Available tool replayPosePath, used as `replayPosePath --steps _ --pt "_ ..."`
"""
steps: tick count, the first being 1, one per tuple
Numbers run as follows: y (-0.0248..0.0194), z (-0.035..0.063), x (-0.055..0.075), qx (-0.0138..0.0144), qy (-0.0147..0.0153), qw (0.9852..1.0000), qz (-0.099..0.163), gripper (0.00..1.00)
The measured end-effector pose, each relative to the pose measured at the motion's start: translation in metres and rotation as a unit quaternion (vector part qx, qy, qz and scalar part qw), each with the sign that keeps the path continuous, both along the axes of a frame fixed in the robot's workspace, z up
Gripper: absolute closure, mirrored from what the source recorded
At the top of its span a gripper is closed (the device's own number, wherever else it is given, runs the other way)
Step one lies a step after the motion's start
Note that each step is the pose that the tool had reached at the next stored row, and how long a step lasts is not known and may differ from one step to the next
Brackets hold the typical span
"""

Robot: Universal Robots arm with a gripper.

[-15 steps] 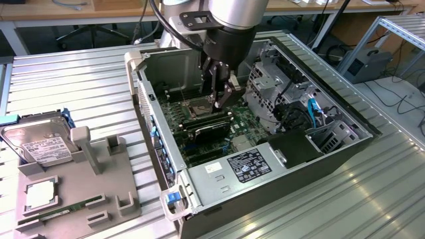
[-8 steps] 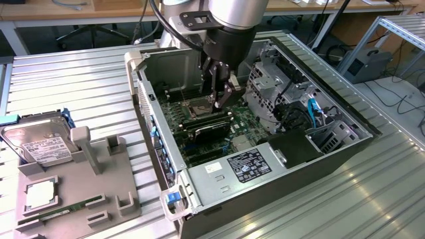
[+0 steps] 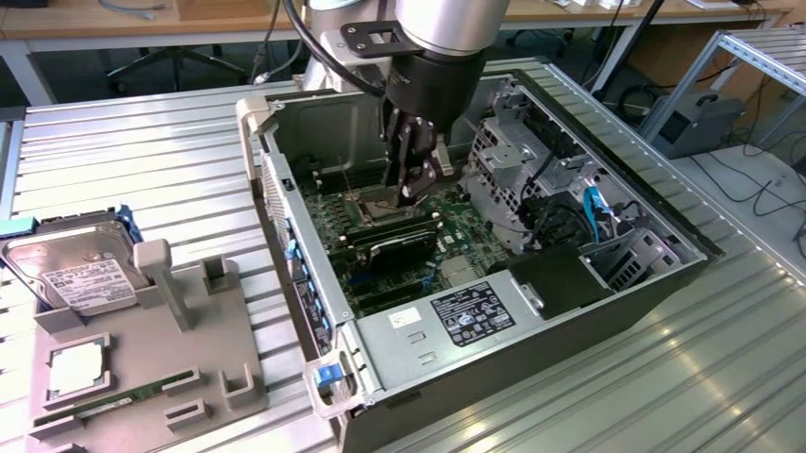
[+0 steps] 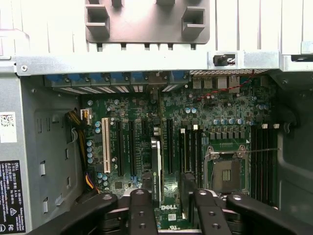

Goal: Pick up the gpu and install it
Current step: 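Press down on the gpu until it lock into place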

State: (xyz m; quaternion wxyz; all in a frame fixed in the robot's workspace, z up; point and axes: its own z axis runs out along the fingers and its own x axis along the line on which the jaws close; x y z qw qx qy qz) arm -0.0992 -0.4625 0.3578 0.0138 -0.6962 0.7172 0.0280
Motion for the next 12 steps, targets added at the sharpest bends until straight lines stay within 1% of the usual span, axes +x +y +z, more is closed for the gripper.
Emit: replayPosePath --steps 1,2,3,4,5,10,12 --pt "0.0 0.0 0.0 0.0 0.0 1.0 0.0 0.68" --pt "0.0 0.0 0.0 0.0 0.0 1.0 0.0 0.74" --pt "0.0 0.0 0.0 0.0 0.0 1.0 0.0 0.74" --pt "0.0 0.0 0.0 0.0 0.0 1.0 0.0 0.86" --pt "0.0 0.0 0.0 0.0 0.0 1.0 0.0 0.89" --pt "0.0 -0.0012 0.0 0.0 0.0 1.0 0.0 0.89" --pt "0.0001 -0.0084 0.0 0.0 0.0 1.0 0.0 0.89"
